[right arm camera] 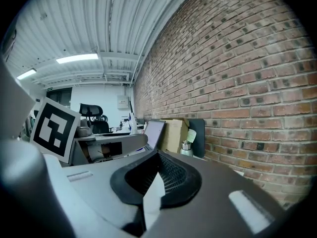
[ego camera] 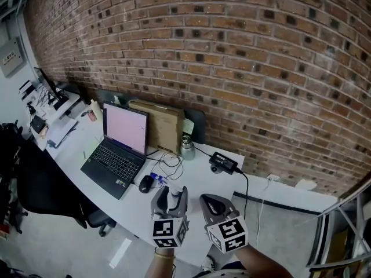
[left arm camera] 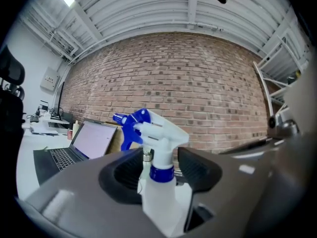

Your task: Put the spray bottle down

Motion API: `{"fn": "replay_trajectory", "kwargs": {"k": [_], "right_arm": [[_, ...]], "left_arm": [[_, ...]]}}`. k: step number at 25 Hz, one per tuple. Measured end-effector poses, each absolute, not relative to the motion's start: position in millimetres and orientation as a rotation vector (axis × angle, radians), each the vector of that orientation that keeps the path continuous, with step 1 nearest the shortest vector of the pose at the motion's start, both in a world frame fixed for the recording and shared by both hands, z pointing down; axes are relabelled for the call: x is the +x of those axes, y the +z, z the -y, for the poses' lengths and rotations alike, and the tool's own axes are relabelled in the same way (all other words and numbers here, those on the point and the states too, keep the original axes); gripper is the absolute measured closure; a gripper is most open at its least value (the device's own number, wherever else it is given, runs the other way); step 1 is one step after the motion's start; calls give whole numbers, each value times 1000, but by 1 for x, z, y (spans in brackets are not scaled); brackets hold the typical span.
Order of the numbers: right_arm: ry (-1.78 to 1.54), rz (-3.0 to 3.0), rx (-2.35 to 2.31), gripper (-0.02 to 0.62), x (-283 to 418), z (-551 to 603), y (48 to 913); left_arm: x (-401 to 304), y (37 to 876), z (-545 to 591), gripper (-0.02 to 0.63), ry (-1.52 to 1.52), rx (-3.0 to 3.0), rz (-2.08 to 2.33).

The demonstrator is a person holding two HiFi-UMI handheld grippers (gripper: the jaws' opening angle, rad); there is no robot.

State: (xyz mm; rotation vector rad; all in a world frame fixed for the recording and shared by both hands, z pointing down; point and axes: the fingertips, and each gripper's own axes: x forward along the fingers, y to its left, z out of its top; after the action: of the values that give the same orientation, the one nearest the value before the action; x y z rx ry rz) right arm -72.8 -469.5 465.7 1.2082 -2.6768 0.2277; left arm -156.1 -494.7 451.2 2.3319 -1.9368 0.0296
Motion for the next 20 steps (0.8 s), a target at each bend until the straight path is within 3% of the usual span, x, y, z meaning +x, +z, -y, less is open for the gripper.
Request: {"fn": "replay_trajectory", "kwargs": {"k": [8,20], "right_arm": [[235,2695,1212,597,-75,444,455],[226,2738,1212,597,-88,358,441]], "left_arm": [[-160,446,447,394,51,2299,1923],[-171,428,338,577,-13,2202,1964]]}}
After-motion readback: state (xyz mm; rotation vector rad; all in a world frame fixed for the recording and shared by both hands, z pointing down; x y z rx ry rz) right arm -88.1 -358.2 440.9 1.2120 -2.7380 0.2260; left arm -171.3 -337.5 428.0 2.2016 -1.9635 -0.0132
